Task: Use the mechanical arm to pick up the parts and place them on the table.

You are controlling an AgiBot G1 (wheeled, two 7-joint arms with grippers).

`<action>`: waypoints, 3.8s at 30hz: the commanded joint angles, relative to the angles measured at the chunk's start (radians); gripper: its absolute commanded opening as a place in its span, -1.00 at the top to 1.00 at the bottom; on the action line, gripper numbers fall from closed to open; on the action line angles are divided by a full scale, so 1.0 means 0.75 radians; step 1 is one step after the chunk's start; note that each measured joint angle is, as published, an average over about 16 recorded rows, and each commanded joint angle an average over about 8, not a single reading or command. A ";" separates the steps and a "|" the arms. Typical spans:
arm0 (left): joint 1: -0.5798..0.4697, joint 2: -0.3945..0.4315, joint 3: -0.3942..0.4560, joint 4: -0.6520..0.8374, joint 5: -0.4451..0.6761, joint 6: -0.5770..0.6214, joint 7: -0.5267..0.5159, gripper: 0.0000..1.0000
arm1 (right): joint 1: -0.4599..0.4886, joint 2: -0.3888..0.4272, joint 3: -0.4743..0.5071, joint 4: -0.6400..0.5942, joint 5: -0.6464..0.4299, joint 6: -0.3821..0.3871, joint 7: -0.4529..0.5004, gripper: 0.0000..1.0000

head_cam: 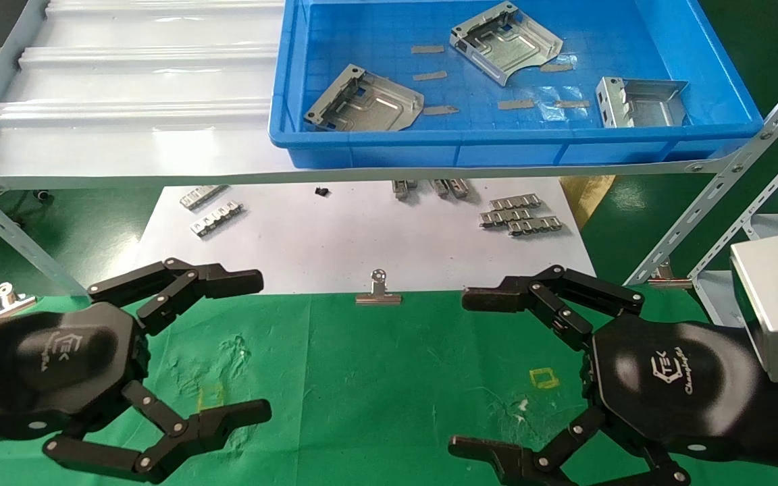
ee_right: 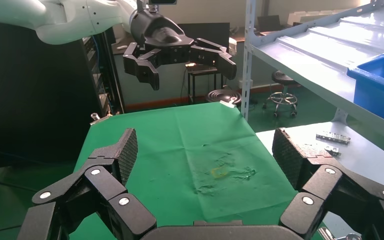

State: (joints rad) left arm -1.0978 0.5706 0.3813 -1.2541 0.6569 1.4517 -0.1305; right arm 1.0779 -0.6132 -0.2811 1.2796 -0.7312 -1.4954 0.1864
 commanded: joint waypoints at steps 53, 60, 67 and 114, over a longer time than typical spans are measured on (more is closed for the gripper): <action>0.000 0.000 0.000 0.000 0.000 0.000 0.000 -1.00 | 0.000 0.000 0.000 0.000 0.000 0.000 0.000 -1.00; 0.000 0.000 0.000 0.000 0.000 0.000 0.000 -1.00 | 0.000 0.000 0.000 0.000 0.000 0.000 0.000 -1.00; 0.000 0.000 0.000 0.000 0.000 0.000 0.000 -1.00 | 0.000 0.000 0.000 0.000 0.000 0.000 0.000 -1.00; 0.000 0.000 0.000 0.000 0.000 0.000 0.000 1.00 | 0.000 0.000 0.000 0.000 0.000 0.000 0.000 -1.00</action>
State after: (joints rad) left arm -1.0978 0.5706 0.3813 -1.2541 0.6569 1.4517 -0.1305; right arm 1.0777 -0.6131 -0.2810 1.2799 -0.7311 -1.4954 0.1865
